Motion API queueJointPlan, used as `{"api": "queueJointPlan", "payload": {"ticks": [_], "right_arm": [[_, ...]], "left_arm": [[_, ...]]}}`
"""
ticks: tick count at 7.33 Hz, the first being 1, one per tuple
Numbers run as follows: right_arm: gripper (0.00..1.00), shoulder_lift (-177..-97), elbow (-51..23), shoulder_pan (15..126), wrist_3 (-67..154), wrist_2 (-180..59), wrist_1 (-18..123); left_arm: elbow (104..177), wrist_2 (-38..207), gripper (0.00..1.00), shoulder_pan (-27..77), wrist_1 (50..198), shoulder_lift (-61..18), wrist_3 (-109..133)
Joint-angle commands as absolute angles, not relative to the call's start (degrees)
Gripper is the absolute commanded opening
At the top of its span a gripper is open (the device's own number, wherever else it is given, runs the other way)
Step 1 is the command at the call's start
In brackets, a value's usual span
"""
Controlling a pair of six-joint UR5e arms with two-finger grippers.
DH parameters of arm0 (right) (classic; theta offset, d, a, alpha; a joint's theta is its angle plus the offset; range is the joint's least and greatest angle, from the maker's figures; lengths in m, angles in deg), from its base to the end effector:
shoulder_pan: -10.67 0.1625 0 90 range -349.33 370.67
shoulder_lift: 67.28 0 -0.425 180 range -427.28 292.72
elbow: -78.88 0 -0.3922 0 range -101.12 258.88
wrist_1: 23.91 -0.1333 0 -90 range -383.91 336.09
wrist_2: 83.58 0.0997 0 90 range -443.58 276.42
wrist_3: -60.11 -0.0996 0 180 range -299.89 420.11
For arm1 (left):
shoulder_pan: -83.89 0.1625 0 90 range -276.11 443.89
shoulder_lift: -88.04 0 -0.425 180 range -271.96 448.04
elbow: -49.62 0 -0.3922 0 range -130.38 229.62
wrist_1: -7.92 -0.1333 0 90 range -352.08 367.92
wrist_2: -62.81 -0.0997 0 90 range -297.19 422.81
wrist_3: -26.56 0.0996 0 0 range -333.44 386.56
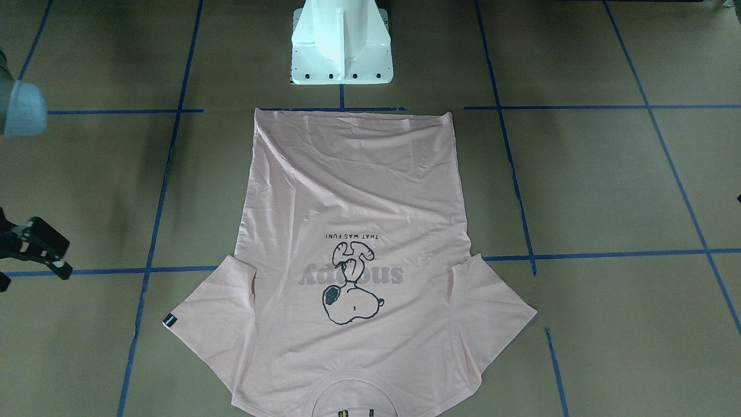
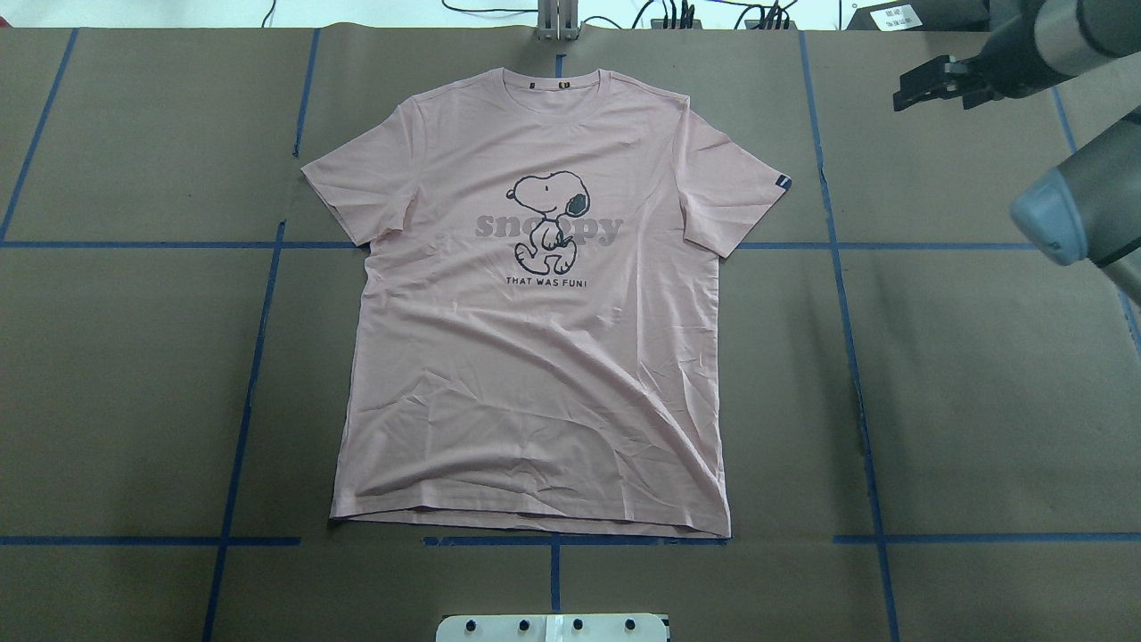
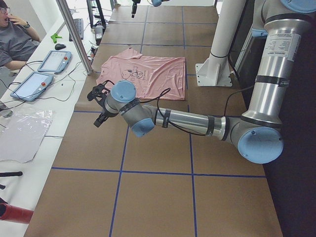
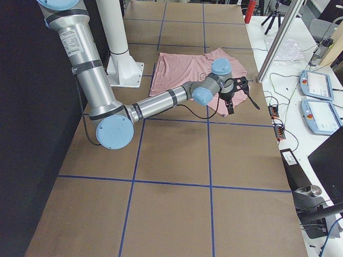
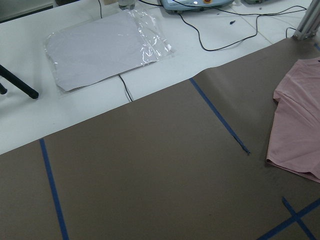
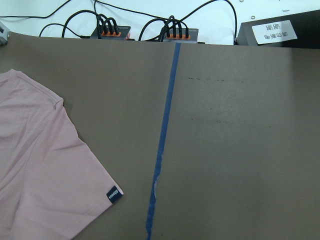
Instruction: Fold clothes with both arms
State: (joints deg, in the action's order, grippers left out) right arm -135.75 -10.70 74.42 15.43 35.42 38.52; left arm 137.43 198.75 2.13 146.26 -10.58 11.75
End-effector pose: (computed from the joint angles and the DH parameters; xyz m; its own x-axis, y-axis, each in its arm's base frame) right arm -0.2126 -0.6233 0.3992 0.6486 -0.0909 0.7557 -0.2307 0.9227 0.3089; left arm 0.0202 -0.5705 0.4973 0.6052 0.5121 -0.6096 0.0745 0.7259 0.6837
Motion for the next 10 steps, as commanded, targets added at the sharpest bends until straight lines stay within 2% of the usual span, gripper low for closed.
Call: {"api": "queueJointPlan", "payload": {"ticks": [1,2,3,7,10], "right_arm": [[0.85,-132.1,-2.6,67.8,5.1,27.5,30.4],[0.74,-130.4,-0.2,66.0,4.7,25.1,30.3],[0.69,-130.1,0.9,64.5,4.2,21.3,30.3],[0.67,-126.3,5.8,60.1,1.1,16.4,30.2],[0.59,-125.2,8.5,57.8,-0.3,13.4,30.2]], "left_arm": [[136.8,198.7,1.0,3.6,147.0,-10.5,11.8],[136.8,198.6,1.0,3.9,147.0,-10.4,11.9],[136.8,198.0,1.0,3.9,147.1,-10.4,11.8],[136.8,197.7,1.0,4.0,147.1,-10.4,11.9],[136.9,197.7,1.0,4.0,147.1,-10.4,12.0]]}}
